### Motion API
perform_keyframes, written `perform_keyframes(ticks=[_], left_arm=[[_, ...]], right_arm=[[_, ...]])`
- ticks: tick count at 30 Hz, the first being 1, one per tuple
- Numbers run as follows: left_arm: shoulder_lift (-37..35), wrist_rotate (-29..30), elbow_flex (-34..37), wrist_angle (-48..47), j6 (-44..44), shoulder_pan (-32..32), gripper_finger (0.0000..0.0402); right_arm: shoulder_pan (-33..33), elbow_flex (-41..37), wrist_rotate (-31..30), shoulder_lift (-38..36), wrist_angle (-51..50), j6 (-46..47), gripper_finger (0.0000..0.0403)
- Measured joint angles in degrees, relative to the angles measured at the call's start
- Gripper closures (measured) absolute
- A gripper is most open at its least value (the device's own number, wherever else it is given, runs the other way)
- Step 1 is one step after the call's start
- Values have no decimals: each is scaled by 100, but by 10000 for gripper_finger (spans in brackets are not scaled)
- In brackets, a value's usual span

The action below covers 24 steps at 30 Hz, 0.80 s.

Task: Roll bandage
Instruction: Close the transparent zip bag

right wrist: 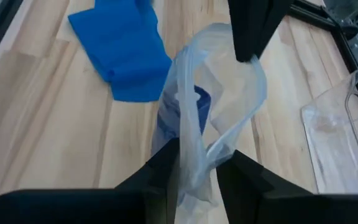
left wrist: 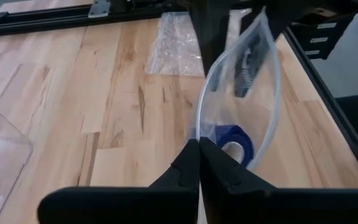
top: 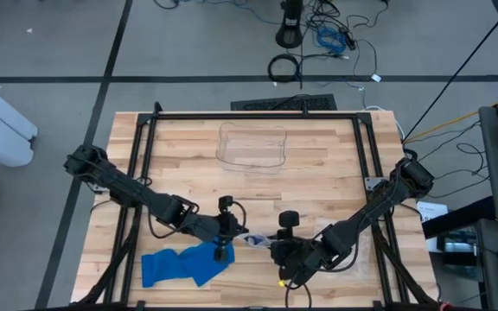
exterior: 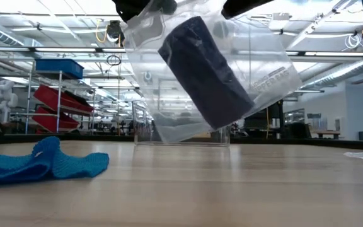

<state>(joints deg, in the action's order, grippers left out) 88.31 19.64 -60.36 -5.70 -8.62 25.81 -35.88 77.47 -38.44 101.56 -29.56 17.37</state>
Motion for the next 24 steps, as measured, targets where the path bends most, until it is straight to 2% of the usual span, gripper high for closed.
perform_keyframes(ticks=[7, 12, 15, 19, 24], left_arm=[[0, 0, -1, -17, 24, 6, 401], [0, 2, 0, -100, 31, -1, 401], [0, 2, -2, -102, 39, 1, 401], [0, 2, 0, -100, 39, 3, 401], [0, 2, -1, -89, 52, -3, 401]], right_arm=[[56, 0, -47, 0, 109, 565, 324], [57, 0, -59, 0, 111, 620, 326], [57, 0, -116, 0, 112, 614, 313], [-8, -19, -678, 0, 68, 604, 285], [-66, -208, -646, -107, 87, 935, 250]])
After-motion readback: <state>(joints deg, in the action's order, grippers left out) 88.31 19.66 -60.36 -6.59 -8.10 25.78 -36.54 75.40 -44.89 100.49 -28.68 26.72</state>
